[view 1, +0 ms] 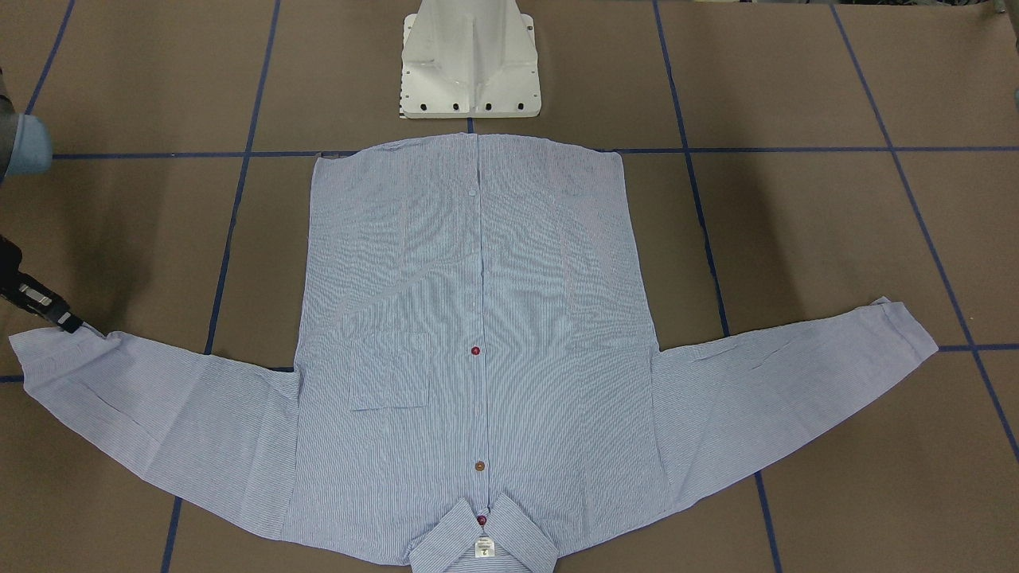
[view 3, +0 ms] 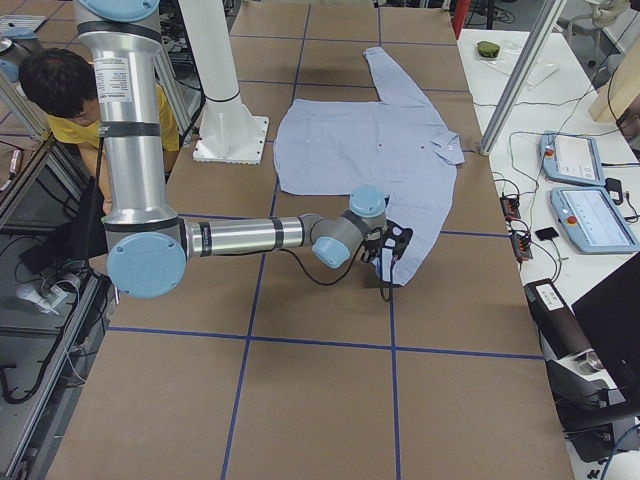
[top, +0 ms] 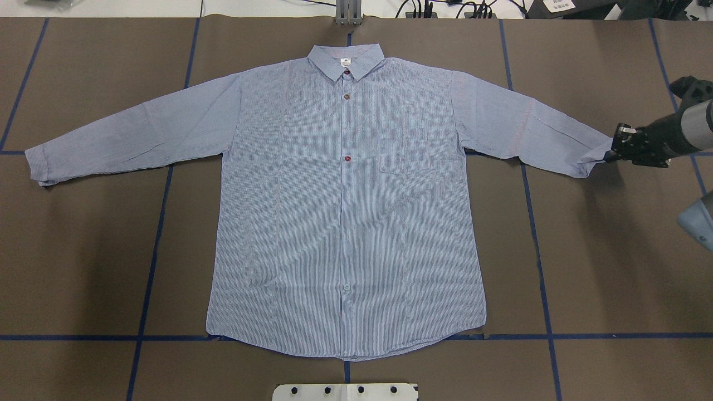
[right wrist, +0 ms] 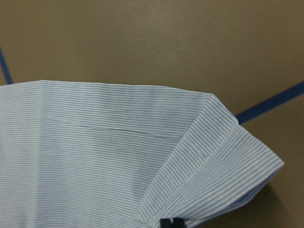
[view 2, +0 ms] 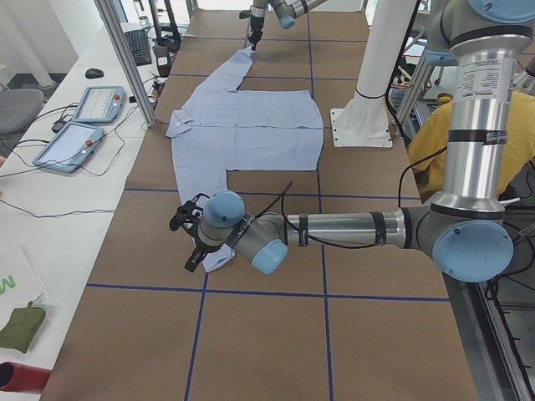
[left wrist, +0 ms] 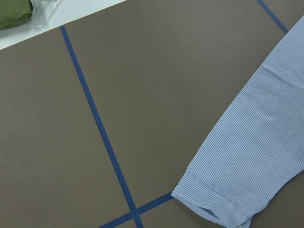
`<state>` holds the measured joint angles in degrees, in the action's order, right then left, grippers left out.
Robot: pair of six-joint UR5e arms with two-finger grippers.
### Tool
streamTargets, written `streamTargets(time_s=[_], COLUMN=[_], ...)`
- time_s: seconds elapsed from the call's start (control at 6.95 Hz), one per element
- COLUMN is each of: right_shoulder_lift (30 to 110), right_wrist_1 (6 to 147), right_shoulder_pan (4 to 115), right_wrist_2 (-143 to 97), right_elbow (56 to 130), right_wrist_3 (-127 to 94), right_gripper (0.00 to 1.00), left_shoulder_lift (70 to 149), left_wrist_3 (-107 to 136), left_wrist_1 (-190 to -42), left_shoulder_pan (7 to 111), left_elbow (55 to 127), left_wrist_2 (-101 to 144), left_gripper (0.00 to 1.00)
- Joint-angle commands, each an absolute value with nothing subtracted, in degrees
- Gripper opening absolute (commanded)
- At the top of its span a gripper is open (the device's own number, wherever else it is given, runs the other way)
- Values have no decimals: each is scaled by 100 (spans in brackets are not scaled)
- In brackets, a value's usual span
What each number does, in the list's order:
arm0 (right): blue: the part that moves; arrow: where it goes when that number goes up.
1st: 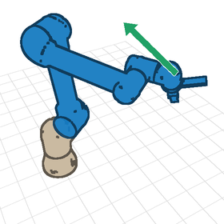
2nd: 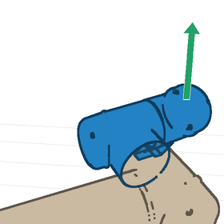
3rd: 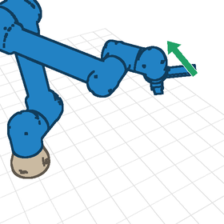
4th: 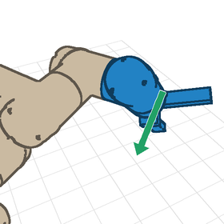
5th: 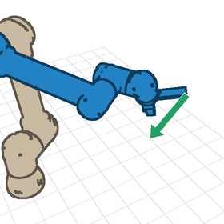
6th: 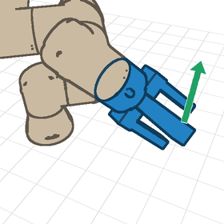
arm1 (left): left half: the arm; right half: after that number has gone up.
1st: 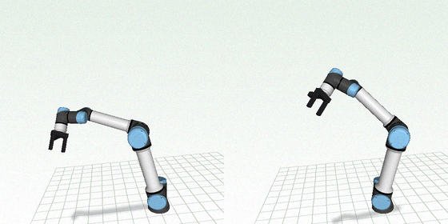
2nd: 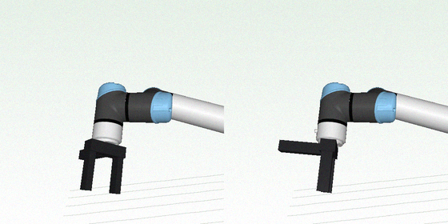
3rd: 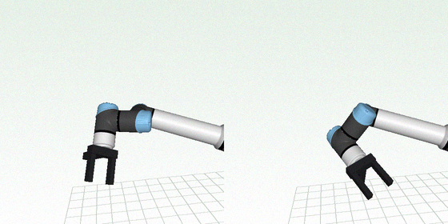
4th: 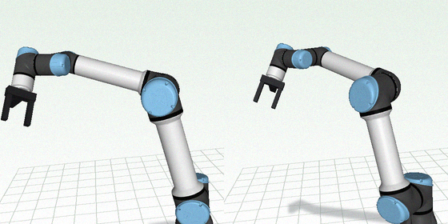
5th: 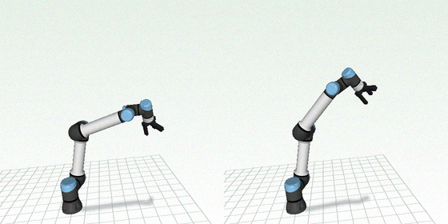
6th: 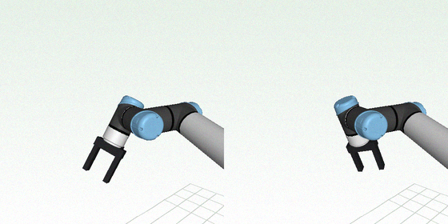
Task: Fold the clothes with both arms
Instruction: 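Carry the cuff with the right gripper across the chest toward the collar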
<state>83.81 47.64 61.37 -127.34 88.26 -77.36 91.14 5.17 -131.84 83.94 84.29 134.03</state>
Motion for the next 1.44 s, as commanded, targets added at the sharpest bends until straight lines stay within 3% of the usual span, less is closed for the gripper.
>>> streamTargets(time_s=[0.0,0.14,0.58,1.01,1.3], right_shoulder_lift=[6847,5950,4189,3089,2777], right_wrist_1=[6046,7082,7339,7313,6283], right_shoulder_pan=[5602,5259,4651,4027,3685], right_wrist_2=[-12640,-12308,-11637,-10830,-10313], right_elbow=[8851,8816,7836,6982,6209], right_wrist_3=[-7831,-7996,-9033,-9140,-9637], right_gripper=[0,0,0,0,0], left_shoulder_lift=[9114,9114,9105,9097,9097], left_wrist_3=[510,510,519,536,536], left_wrist_1=[-13184,-13192,-13218,-13219,-13219], left_shoulder_pan=[8385,8385,8385,8385,8385], left_elbow=[8429,8429,8420,8420,8429], left_wrist_2=[13403,13403,13491,13570,13579], left_gripper=[100,100,100,100,100])
